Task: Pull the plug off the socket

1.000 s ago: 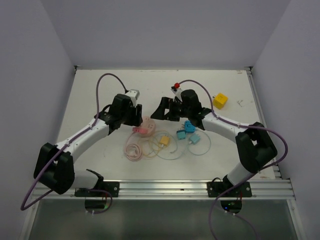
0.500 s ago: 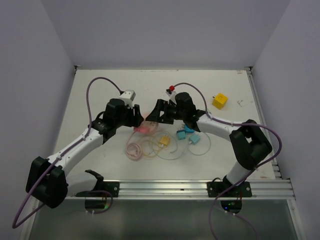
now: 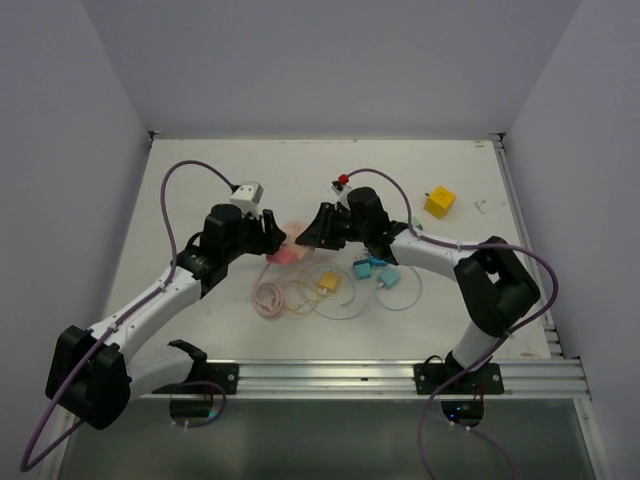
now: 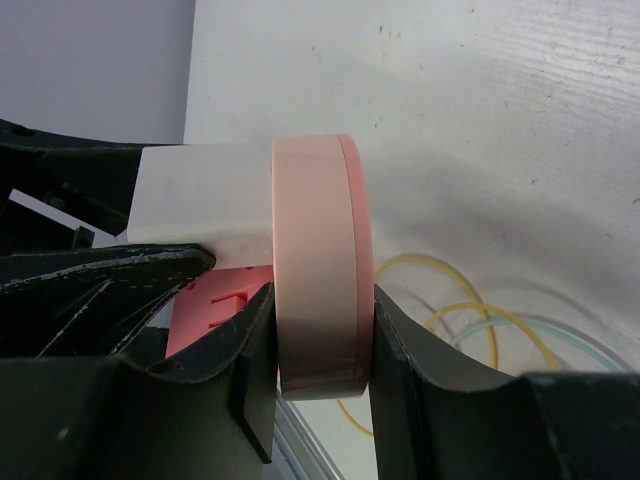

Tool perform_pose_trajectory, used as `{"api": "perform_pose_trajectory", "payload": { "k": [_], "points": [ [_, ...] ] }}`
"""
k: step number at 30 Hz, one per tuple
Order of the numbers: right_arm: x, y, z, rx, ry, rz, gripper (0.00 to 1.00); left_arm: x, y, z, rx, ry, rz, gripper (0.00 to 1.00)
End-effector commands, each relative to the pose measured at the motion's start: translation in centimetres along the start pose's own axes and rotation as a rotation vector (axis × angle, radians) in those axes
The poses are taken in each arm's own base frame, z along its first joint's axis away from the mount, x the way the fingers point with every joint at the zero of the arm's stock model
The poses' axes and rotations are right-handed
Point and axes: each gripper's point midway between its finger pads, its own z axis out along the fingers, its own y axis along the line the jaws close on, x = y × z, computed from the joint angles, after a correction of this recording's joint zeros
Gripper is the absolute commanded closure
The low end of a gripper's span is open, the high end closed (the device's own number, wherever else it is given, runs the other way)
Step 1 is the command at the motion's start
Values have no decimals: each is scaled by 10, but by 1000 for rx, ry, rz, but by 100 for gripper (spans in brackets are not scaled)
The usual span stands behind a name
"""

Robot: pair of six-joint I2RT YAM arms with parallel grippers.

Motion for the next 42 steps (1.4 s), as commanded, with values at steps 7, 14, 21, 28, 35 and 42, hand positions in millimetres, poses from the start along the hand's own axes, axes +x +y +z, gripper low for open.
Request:
{"api": "perform_pose_trajectory", "payload": {
  "k": [7,14,21,28,35,42],
  "points": [
    [9,-28,2,117,-17,-29,100,-82,-37,-31,140,-315,-20,100],
    [10,-73,-12,344,-42,-31,100,-95,-43,-50,169,-382,-23,100],
    [11,-105,-24,468,-53,2,100,-116,-48,-79,184,-487,-33,100],
    [10,-127,-34,541,-59,25,100,-144,-51,-111,172,-577,-41,100],
    [7,-136,-38,584,-79,22,100,-165,-47,-132,128,-642,-73,100],
    [-9,-99,-33,411,-137,28,100,-155,-34,-115,61,-593,-95,100]
  ]
}}
